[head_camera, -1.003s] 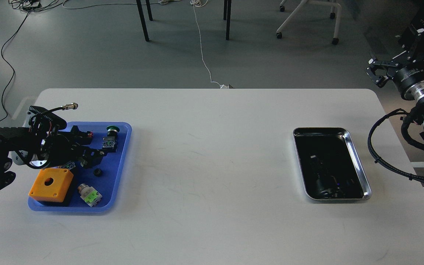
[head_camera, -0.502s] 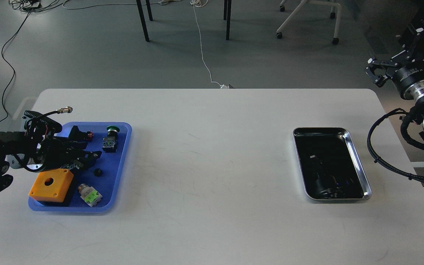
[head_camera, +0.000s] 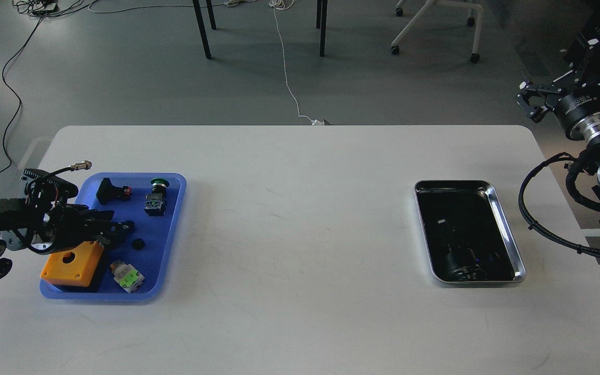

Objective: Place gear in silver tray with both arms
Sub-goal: 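Lower the left gripper and grasp the small black gear in the blue tray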

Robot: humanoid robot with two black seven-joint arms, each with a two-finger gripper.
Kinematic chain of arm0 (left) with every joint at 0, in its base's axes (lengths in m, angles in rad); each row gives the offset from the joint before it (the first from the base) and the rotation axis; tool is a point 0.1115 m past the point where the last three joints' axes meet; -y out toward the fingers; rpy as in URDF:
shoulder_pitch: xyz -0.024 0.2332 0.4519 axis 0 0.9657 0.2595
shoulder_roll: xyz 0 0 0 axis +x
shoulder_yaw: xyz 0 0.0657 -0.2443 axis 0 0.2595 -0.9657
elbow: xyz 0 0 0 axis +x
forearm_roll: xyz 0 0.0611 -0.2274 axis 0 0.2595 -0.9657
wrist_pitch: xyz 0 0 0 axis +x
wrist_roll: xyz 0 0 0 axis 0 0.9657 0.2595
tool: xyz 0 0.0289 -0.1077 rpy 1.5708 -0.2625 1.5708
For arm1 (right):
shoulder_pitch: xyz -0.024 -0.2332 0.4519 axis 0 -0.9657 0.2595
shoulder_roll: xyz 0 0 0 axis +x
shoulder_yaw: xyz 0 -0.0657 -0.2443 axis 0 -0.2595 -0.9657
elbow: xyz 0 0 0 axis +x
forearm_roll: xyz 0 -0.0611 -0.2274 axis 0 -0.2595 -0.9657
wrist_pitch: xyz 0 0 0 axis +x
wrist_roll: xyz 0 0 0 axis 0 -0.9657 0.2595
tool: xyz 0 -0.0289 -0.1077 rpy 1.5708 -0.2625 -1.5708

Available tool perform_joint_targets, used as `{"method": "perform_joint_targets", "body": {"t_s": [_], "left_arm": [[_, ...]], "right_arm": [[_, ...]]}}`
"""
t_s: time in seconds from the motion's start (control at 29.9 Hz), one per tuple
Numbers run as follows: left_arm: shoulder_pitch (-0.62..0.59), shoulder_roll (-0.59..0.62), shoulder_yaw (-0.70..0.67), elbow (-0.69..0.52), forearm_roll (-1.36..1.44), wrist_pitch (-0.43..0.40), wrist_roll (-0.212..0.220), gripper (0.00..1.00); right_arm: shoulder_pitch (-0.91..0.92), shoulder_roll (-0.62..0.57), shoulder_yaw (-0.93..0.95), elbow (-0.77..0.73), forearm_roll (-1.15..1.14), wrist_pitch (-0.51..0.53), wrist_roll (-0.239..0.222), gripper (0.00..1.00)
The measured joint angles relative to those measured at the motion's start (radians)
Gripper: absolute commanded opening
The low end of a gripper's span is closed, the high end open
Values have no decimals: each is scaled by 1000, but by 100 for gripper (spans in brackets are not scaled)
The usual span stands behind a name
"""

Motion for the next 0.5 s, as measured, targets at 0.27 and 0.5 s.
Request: {"method": "perform_joint_targets", "body": {"t_s": [0.27, 0.5], "left_arm": [[-1, -17, 1, 1, -2, 1, 1, 53], [-1, -22, 2, 3, 2, 1, 1, 53]], "right_arm": [[0, -4, -1, 0, -1, 0, 0, 99], [5, 0, 1, 1, -1, 0, 0, 99]]}}
